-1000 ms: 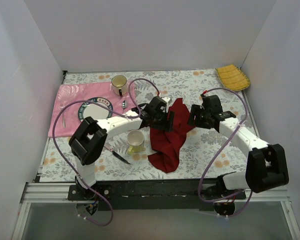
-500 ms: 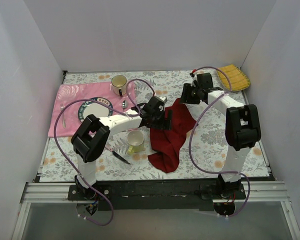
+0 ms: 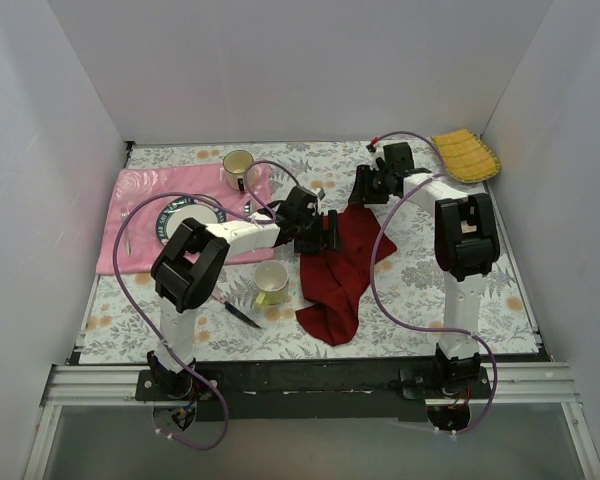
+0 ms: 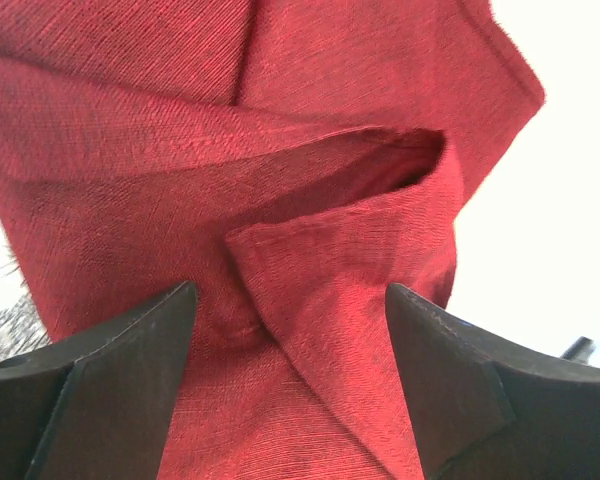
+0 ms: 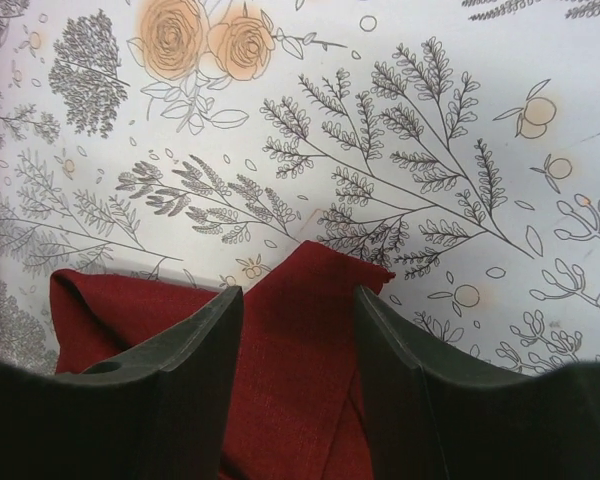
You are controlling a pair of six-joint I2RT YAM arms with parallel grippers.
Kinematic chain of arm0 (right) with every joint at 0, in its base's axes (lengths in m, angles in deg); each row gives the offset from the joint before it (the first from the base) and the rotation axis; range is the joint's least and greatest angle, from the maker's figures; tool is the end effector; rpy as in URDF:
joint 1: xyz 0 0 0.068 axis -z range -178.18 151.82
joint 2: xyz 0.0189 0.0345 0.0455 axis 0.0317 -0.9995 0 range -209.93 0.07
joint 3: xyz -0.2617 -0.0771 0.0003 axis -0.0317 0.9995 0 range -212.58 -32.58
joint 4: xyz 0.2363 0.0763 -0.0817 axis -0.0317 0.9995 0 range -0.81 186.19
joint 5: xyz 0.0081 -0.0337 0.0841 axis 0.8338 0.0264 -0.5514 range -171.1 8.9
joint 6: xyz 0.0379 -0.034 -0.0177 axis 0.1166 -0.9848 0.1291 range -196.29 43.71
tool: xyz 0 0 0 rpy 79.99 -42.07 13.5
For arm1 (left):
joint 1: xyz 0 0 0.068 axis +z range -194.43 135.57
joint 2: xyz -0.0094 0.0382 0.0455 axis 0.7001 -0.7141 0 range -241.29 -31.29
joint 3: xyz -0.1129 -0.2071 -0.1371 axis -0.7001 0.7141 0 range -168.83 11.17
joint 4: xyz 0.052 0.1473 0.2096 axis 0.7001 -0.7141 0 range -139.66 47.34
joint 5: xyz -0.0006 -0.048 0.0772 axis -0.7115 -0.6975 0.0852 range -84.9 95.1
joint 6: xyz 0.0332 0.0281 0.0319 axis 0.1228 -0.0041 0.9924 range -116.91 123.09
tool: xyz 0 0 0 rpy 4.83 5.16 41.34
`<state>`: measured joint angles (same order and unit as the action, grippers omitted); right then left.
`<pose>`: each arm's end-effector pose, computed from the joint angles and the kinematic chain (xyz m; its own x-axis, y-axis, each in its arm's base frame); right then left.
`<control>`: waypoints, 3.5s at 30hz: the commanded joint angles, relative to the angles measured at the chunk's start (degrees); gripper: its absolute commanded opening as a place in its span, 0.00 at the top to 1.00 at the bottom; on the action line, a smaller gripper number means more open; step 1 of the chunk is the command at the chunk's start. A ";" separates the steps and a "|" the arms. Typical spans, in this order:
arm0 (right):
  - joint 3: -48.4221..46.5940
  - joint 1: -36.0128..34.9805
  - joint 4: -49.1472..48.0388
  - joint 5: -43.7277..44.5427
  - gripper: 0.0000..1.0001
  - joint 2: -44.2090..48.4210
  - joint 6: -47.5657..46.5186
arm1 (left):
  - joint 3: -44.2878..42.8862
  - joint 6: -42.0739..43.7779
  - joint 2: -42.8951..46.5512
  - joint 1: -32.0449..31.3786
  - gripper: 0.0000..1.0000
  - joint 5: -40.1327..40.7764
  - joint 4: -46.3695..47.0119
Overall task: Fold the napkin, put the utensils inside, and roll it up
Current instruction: Flatten the napkin out
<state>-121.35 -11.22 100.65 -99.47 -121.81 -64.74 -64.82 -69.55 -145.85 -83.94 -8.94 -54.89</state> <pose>0.4594 0.1179 0.1784 -0.7566 0.0198 -0.6536 -0.2871 0.8880 0.3593 0.3241 -0.2785 0.1636 -0.8804 -0.4742 -0.0090 -0.3513 0.6648 -0.6593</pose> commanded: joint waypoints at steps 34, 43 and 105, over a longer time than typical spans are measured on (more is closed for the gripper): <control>2.20 0.47 18.15 31.19 0.99 41.71 -8.03 | -9.80 9.26 27.97 0.04 1.00 23.87 -6.05; 0.27 0.56 22.28 39.10 0.99 56.48 -9.44 | -10.66 12.88 38.80 0.31 1.00 23.54 -4.03; 35.34 0.82 9.26 35.06 0.57 23.28 20.00 | -2.24 6.63 15.86 1.98 0.31 8.59 -7.02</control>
<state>-86.58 -11.66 107.36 -71.71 -94.90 -48.85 -68.47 -62.62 -133.81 -81.71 0.17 -63.80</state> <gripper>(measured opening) 0.428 0.681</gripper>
